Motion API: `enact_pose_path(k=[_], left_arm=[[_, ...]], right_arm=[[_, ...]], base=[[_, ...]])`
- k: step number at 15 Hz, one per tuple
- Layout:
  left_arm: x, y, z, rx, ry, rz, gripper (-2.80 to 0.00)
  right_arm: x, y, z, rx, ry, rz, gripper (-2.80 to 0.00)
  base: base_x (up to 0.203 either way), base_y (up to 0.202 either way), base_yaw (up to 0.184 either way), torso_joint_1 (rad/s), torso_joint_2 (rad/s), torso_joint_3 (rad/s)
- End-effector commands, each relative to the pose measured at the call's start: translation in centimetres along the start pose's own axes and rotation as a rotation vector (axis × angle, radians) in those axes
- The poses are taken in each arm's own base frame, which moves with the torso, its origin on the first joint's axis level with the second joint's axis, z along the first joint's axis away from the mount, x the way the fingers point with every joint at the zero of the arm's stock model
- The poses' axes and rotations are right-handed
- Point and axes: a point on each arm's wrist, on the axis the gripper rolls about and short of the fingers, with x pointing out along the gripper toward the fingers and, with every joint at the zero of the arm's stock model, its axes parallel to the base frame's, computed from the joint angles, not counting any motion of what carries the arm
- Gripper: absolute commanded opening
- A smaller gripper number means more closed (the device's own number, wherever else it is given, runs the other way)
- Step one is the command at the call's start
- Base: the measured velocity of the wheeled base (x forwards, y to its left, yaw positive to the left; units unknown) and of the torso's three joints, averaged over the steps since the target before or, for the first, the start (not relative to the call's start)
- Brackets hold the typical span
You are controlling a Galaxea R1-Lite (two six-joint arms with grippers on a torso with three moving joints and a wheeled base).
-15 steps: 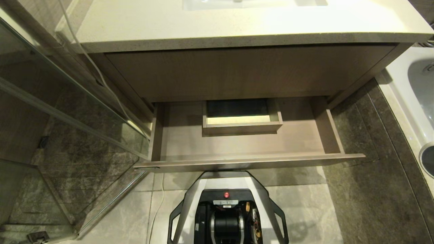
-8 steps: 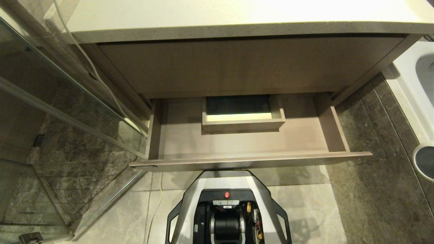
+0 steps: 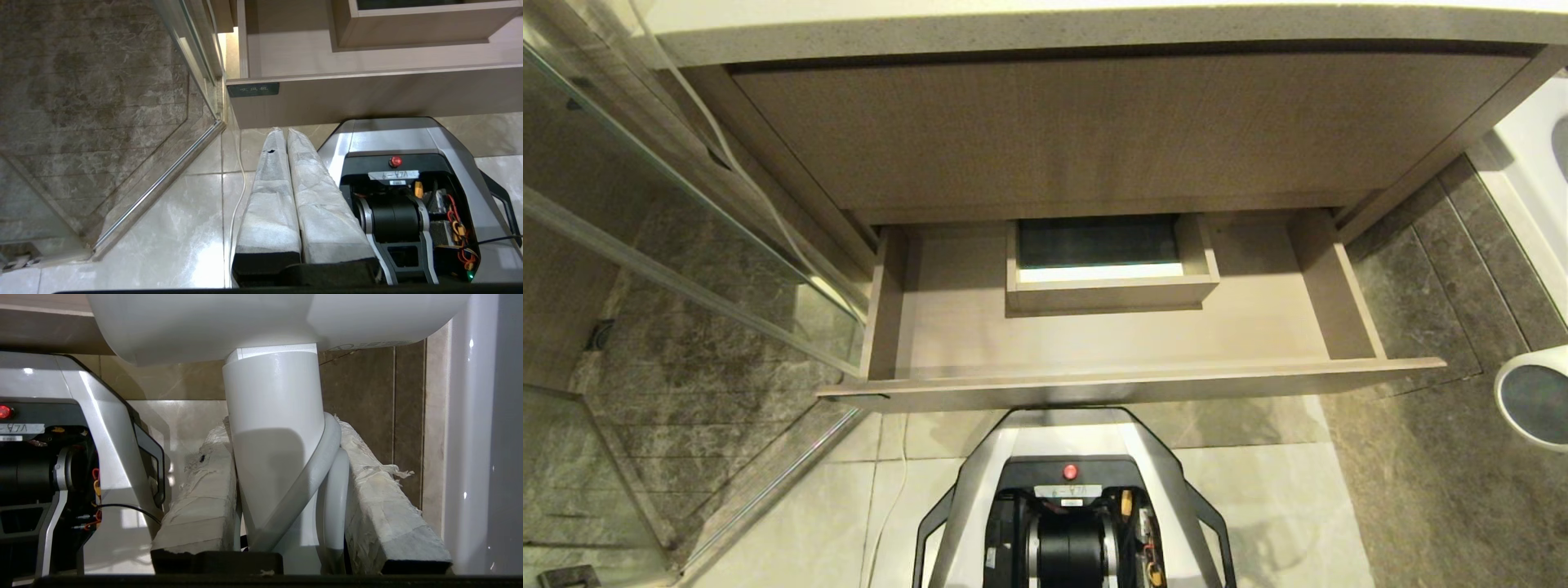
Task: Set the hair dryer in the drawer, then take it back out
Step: Put it into the drawer
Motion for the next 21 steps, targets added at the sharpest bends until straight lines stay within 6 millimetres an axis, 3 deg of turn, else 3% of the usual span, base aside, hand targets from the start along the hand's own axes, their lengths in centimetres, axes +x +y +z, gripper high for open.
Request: enact_pose_path(k=[1,5,14,21], left_arm=[[0.0,0.0,0.01,0.0,-0.001,0.0,-2.8],[0.01,0.0,-0.03,0.0,0.001,0.0,-2.8],[0.0,0.0,0.0,0.0,0.0,-0.001,-2.8],[0.01,0.0,-0.04,0.0,0.001,0.001,-2.8]], right_arm=[[0.51,0.1,0.16,-0.008,0.022,0.006,-2.8],[0.74,0.19,0.34,-0.014,0.028,0.017,-2.8],[0.81,0.15,0.65,-0.016,0.019,0.016,-2.8],[1.0,0.17,0.99,-0.009,-0.008,0.017,-2.8]], base=[[0.0,0.0,0.0,-0.159,0.34,0.195],[0.002,-0.007,-0.001,-0.039,0.38,0.304],[0.0,0.007,-0.124,0.029,0.31,0.36],[-0.003,-0.004,-0.003,0.069,0.06,0.113]])
